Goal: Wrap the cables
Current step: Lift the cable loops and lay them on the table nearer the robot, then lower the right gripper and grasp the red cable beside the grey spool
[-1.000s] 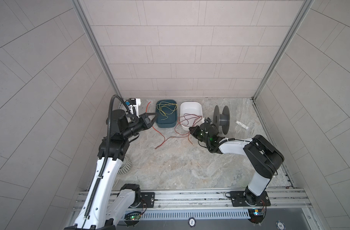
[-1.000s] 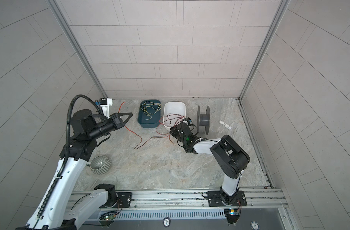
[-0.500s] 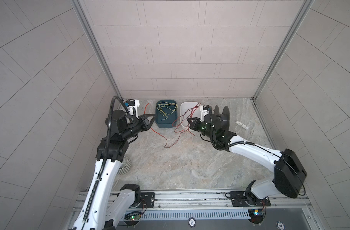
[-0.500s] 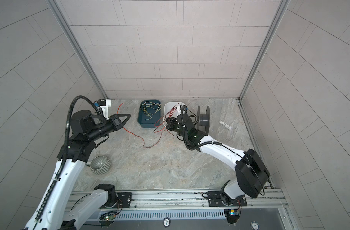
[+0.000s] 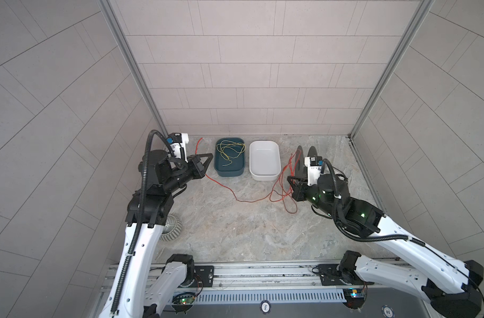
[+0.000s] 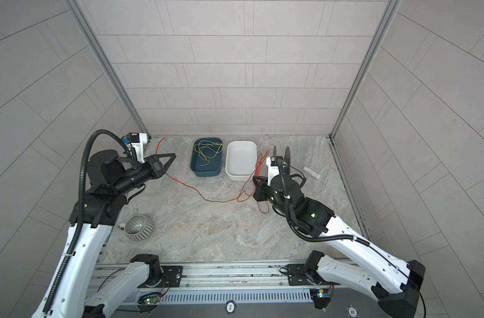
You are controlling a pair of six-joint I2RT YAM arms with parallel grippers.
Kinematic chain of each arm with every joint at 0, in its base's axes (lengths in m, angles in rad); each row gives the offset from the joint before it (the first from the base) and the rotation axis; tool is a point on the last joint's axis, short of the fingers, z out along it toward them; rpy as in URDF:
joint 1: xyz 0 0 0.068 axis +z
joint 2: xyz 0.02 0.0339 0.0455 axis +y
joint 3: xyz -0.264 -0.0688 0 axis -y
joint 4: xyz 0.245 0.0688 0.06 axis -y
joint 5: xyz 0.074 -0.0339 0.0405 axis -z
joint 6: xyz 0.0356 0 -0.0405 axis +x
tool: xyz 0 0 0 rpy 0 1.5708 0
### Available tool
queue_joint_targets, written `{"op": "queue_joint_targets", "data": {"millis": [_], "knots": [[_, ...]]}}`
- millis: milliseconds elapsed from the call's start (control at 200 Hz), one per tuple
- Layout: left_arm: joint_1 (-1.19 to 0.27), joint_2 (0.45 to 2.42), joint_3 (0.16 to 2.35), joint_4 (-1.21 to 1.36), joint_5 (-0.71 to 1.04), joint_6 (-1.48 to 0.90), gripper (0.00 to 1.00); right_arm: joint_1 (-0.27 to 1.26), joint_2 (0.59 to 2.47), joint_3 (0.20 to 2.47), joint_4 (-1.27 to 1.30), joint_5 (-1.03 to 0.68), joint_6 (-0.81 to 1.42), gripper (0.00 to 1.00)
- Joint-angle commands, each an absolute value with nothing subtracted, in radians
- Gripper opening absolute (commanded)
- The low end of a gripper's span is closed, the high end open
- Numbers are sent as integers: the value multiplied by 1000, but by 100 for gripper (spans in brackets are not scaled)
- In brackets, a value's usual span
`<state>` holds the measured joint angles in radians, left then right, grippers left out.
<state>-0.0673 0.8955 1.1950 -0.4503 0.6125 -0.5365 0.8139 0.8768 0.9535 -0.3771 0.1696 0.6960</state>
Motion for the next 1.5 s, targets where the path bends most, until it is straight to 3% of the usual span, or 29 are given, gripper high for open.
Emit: {"op": "queue_joint_targets", "data": {"millis": [0, 265, 390, 530, 671, 866, 996, 1166, 1336, 1496], "knots": [[-58, 898, 1242, -502, 572, -469, 0, 821, 816, 908, -543, 225, 693, 1], [-60, 936, 1301, -595, 496, -394, 0, 820, 773, 789, -641, 238, 670, 5], [-59, 949, 1308, -608, 485, -387, 0, 821, 775, 750, -634, 183, 647, 28], [-58, 961, 1337, -653, 425, -357, 0, 819, 775, 729, -662, 165, 630, 66], [-59, 969, 1336, -654, 421, -356, 0, 819, 726, 691, -666, 130, 641, 79], [-59, 978, 1334, -656, 405, -348, 0, 819, 746, 645, -681, 30, 660, 79], [-58, 975, 1328, -650, 405, -349, 0, 819, 778, 560, -606, 15, 690, 70], [-58, 966, 1319, -645, 409, -353, 0, 821, 828, 503, -563, 87, 693, 63], [-59, 956, 1297, -620, 446, -368, 0, 819, 851, 459, -459, 146, 708, 63], [-59, 923, 1270, -604, 439, -368, 0, 797, 845, 435, -288, 233, 759, 47]]}}
